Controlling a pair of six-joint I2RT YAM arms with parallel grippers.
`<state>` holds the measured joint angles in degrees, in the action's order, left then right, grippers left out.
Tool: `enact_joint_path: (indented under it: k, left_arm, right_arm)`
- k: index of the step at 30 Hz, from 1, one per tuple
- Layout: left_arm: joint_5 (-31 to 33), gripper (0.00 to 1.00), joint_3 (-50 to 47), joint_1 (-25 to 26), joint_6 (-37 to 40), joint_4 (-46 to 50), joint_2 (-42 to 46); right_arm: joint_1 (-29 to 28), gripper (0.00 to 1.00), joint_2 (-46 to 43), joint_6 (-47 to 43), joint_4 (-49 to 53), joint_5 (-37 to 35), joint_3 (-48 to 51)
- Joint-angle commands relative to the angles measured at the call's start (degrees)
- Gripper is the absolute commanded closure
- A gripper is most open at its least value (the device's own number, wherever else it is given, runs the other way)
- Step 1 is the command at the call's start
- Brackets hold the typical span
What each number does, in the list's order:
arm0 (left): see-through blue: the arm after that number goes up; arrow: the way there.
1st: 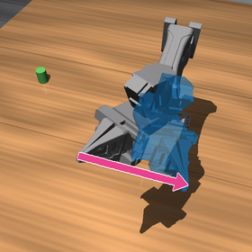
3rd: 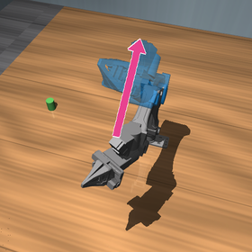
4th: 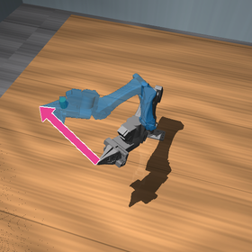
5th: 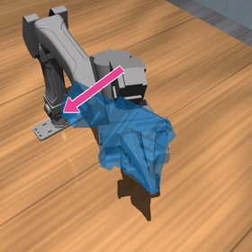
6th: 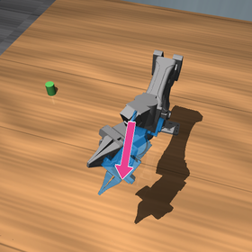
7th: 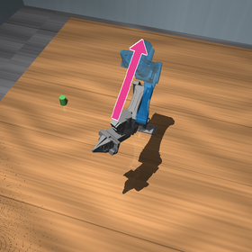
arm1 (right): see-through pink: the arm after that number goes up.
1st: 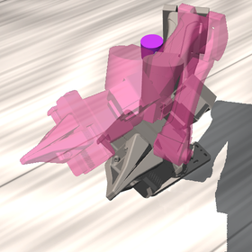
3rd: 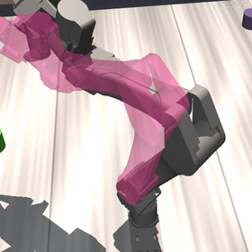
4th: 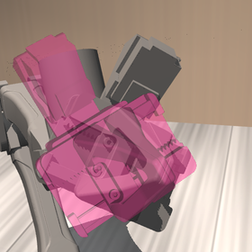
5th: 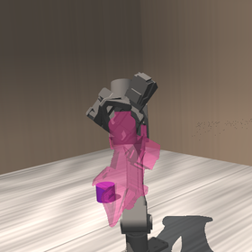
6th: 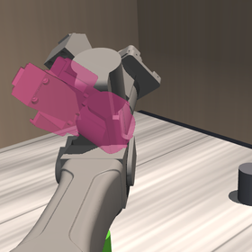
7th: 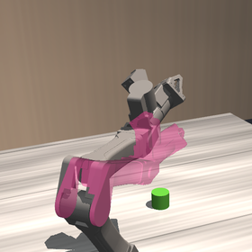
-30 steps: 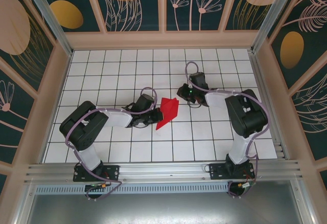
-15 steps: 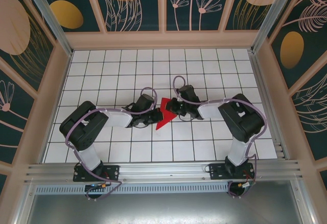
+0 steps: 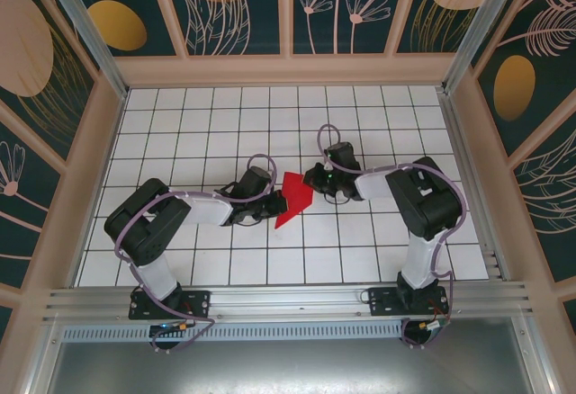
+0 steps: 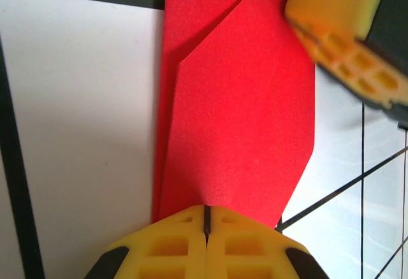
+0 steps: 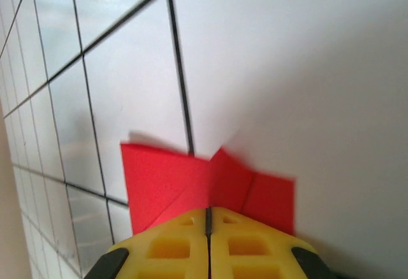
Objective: Fold a paper plane with a square sheet of paper (pick it up from the middle)
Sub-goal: Fourth fold the wing at the center of the table.
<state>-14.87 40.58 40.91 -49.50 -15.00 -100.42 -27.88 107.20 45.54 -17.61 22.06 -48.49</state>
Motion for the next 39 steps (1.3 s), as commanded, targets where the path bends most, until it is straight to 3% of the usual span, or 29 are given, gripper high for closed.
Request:
enact_joint_path:
  k: [1, 9, 16, 30, 39]
  left_arm:
    - [4.85, 1.00, -5.05, -0.12, 1.64, 18.17, -3.67]
    - [4.76, 1.00, -4.98, -0.15, 1.66, 18.02, -3.21]
    - [4.81, 1.00, -5.16, -0.15, 1.69, 17.57, -3.57]
    - [4.68, 1.00, -5.07, -0.18, 1.83, 17.53, -4.30]
    - [4.85, 1.00, -5.24, -0.18, 1.77, 17.73, -3.94]
  right_arm:
    - [2.07, 0.92, 2.33, -3.41, 6.35, -7.20, -2.85]
    - [2.66, 0.90, -1.62, -3.90, 8.63, -6.61, -4.75]
    - [-0.82, 0.89, -5.28, -3.55, 6.05, -2.48, -3.78]
    - [-6.18, 0.89, -1.86, -0.01, 1.52, 0.13, -2.09]
    - [-6.06, 0.90, 1.60, 0.84, 3.82, -6.24, -1.39]
